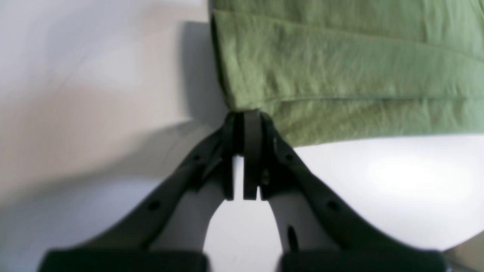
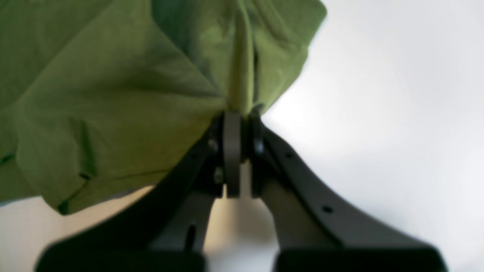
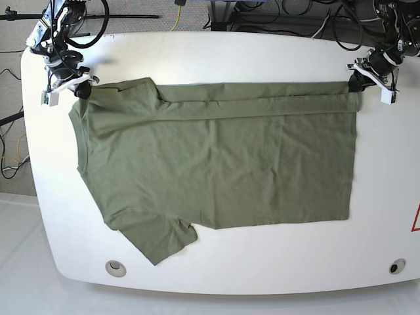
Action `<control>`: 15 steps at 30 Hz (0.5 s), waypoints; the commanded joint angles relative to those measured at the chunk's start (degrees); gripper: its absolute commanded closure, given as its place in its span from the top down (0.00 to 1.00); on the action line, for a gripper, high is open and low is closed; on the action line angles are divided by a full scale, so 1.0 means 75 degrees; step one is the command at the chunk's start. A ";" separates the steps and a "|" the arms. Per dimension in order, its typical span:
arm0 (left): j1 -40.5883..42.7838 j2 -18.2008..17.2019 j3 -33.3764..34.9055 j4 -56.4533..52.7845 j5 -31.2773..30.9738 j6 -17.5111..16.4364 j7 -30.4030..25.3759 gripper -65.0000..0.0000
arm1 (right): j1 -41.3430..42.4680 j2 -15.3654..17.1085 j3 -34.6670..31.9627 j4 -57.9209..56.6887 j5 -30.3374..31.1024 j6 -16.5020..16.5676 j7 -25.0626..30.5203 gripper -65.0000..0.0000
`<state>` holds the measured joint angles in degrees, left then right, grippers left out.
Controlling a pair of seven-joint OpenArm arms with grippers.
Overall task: Fold the T-shirt properly
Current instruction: 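Drag the shirt by the fold ends toward the robot with both grippers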
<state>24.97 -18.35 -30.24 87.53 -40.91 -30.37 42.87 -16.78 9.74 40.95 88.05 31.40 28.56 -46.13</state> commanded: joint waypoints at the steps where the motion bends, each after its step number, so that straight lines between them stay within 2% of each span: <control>1: 0.0310 -0.0128 -0.0178 0.0438 -0.0103 -0.0091 -0.0016 0.00 | -0.0301 0.0061 0.0012 0.0175 0.0101 0.0032 -0.0089 0.00; 15: 0.1117 -0.0187 -0.0549 0.1089 -0.0148 -0.0102 0.0243 0.00 | -0.1492 -0.0019 -0.0034 0.0799 0.0541 0.0064 -0.0144 0.00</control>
<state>32.53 -18.81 -33.69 94.37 -41.21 -30.89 45.36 -26.85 9.15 40.42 92.95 36.60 29.54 -46.02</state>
